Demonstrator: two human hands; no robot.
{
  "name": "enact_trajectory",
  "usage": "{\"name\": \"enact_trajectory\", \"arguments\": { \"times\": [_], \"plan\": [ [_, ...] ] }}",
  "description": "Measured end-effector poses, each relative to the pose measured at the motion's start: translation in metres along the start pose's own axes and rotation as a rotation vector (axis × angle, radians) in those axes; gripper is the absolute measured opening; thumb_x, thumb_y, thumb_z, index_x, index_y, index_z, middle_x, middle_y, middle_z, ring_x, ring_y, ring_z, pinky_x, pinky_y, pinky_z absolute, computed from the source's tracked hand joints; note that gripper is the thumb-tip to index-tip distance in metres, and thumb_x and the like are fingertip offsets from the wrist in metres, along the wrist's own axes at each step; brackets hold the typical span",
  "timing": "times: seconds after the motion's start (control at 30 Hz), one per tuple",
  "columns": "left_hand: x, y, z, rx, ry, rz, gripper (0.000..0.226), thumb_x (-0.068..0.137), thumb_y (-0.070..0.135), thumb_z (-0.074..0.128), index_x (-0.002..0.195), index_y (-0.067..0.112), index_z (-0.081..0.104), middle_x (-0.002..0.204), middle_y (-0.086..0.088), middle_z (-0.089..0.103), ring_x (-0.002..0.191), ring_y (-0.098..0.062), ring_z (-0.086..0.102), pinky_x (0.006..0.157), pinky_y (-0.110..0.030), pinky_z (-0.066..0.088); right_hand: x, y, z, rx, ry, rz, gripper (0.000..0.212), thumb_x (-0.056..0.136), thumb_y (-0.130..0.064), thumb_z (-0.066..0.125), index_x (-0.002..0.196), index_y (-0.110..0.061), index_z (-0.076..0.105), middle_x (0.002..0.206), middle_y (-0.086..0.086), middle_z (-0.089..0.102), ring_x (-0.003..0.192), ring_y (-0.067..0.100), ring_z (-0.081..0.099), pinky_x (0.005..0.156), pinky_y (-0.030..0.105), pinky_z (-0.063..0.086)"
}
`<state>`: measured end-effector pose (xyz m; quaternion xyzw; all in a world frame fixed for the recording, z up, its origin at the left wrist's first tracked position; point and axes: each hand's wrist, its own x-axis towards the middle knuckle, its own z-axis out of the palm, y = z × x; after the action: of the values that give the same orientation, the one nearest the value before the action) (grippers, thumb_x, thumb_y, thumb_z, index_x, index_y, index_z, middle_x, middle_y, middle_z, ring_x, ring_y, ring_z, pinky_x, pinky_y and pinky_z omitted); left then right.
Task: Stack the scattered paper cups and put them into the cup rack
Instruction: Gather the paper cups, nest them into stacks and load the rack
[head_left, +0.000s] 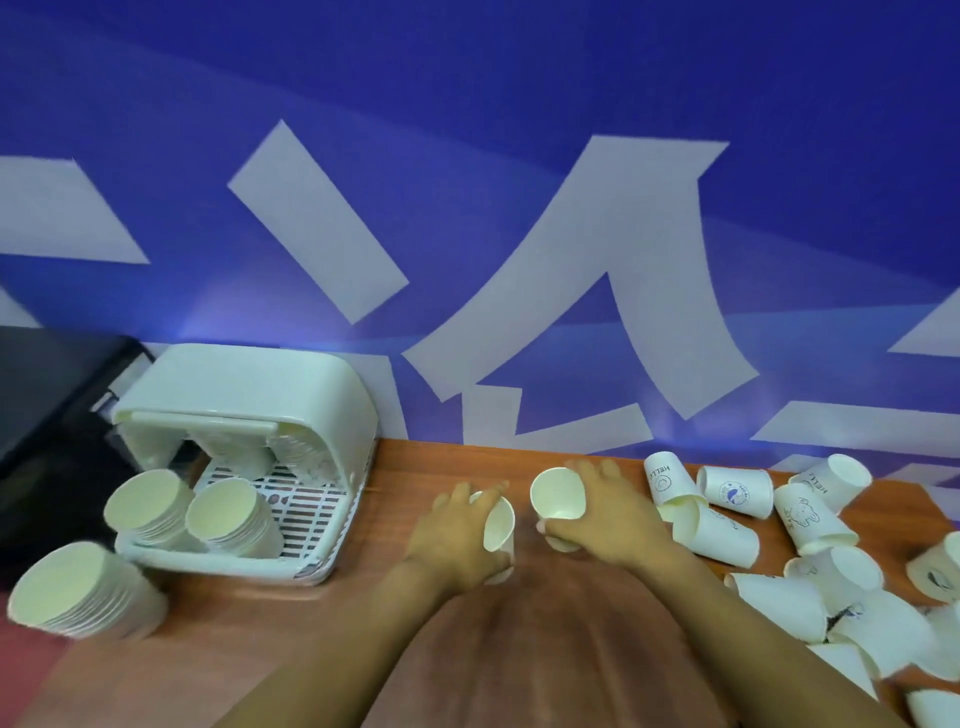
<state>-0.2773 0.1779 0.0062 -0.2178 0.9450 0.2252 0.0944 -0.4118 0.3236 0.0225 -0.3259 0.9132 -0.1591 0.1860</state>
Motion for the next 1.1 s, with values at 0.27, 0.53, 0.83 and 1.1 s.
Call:
{"name": "enact_trajectory", "arguments": {
  "times": [0.27,0.53,0.83,1.1],
  "plan": [
    [-0.077,-0.058,-0.032,0.006,0.071,0.000,0.079,0.076,0.047,0.067,0.144,0.032,0.029,0.145,0.011,0.037,0.127,-0.023,0.029,0.105,-0.038,0.032,-0.039,-0.083,0.011,-0.106,-0.024,-0.052,0.074,0.067,-0.065,0.066,0.126,-0.026,0.042,0.127,-0.004,0.046,0.113,0.018,0.050,0.085,0.032,0.046],
    [-0.134,-0.150,-0.094,0.068,0.204,0.003,0.079,0.078,0.043,0.065,0.146,0.038,0.026,0.147,0.002,0.032,0.132,-0.026,0.028,0.107,-0.039,0.033,-0.061,-0.198,0.031,-0.113,0.035,-0.086,0.070,0.068,-0.062,0.067,0.123,-0.024,0.046,0.120,-0.002,0.050,0.104,0.020,0.055,0.083,0.036,0.049],
    [-0.174,-0.247,-0.139,0.058,0.238,0.011,0.076,0.078,0.038,0.064,0.145,0.038,0.027,0.147,0.006,0.035,0.133,-0.026,0.029,0.107,-0.042,0.031,-0.083,-0.287,0.064,-0.185,0.086,-0.114,0.080,0.078,-0.050,0.063,0.145,-0.027,0.024,0.141,0.002,0.039,0.125,0.024,0.047,0.095,0.036,0.044],
    [-0.197,-0.315,-0.152,0.007,0.233,-0.032,0.077,0.078,0.037,0.066,0.145,0.034,0.028,0.149,0.008,0.033,0.129,-0.026,0.038,0.103,-0.042,0.038,-0.088,-0.325,0.085,-0.156,0.102,-0.088,0.079,0.079,-0.059,0.058,0.144,-0.029,0.026,0.138,0.002,0.044,0.124,0.024,0.047,0.095,0.036,0.043]
  ]
}}
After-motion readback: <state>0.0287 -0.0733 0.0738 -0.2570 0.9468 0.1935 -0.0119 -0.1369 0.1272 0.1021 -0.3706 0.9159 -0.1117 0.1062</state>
